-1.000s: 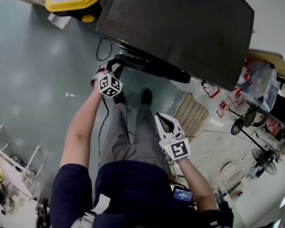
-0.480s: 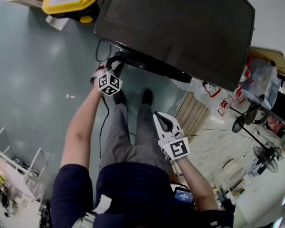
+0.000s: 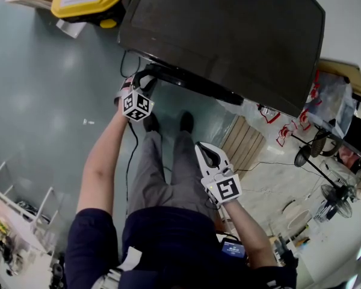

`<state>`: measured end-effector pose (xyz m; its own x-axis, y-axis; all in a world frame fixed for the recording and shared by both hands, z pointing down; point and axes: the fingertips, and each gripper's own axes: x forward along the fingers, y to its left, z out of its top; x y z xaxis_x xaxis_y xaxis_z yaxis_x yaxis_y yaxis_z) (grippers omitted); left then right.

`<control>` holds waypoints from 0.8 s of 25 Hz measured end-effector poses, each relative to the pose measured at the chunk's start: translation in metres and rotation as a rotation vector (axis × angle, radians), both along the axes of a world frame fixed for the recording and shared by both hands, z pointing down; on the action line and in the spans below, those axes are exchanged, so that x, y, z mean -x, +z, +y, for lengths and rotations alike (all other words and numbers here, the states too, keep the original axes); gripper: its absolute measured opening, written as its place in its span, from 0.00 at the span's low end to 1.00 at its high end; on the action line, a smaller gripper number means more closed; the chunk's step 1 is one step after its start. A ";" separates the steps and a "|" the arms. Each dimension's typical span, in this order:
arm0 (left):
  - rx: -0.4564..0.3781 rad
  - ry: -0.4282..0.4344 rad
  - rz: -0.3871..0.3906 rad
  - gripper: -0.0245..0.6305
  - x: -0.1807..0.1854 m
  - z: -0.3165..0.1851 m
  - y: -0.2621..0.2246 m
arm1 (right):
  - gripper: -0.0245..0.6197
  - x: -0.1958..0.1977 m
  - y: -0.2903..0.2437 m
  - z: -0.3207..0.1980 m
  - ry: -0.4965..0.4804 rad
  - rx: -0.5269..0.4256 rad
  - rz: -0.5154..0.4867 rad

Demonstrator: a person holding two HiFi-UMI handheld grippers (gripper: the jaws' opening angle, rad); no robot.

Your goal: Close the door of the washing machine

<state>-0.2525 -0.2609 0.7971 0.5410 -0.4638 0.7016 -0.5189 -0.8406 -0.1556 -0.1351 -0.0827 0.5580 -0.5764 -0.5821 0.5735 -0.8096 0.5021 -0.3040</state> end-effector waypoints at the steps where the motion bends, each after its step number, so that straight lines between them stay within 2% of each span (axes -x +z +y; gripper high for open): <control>1: -0.002 -0.015 0.014 0.27 0.000 0.000 -0.001 | 0.07 -0.001 0.001 0.000 0.004 0.004 -0.001; 6: -0.014 -0.147 0.105 0.29 0.007 -0.003 -0.001 | 0.07 0.002 0.005 -0.003 0.000 0.024 -0.013; 14: -0.016 -0.492 0.213 0.29 0.016 0.003 0.001 | 0.07 0.003 0.013 0.004 -0.026 0.073 -0.031; 18: 0.001 -0.601 0.266 0.27 0.016 0.004 0.004 | 0.07 -0.001 0.017 0.005 -0.026 0.086 -0.033; 20: 0.005 -0.625 0.287 0.26 0.017 0.003 0.006 | 0.07 -0.002 0.020 0.006 -0.029 0.095 -0.033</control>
